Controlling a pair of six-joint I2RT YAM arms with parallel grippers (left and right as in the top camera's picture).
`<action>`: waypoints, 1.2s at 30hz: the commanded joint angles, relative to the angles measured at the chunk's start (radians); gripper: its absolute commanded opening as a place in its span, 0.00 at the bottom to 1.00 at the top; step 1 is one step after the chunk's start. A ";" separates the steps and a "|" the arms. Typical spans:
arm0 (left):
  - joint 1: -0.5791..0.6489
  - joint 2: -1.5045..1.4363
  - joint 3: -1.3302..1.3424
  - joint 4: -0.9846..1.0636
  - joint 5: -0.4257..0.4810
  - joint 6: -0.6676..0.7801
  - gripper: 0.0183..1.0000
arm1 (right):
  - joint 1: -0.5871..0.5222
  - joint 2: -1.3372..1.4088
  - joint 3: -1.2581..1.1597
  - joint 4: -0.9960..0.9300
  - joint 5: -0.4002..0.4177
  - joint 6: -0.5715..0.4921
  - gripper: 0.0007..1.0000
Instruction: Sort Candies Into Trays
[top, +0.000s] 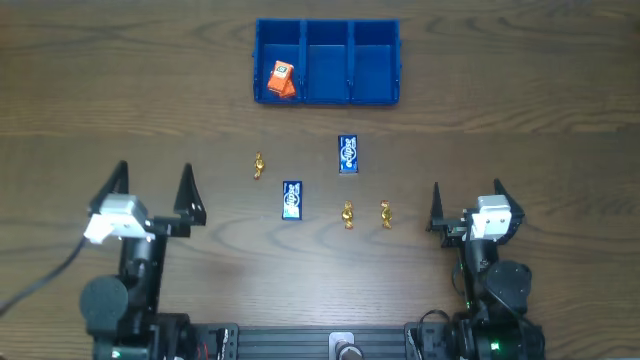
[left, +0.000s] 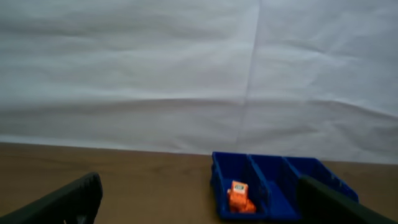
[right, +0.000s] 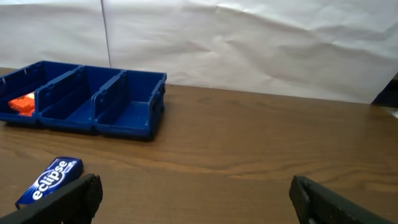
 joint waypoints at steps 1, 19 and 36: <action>0.018 -0.103 -0.121 0.014 0.089 0.021 1.00 | 0.002 -0.007 -0.003 -0.002 -0.005 -0.012 1.00; 0.018 -0.102 -0.186 -0.216 0.088 0.047 1.00 | 0.002 -0.007 -0.003 -0.002 -0.005 -0.012 1.00; 0.018 -0.101 -0.186 -0.216 0.088 0.047 1.00 | 0.002 -0.007 -0.003 -0.002 -0.005 -0.012 1.00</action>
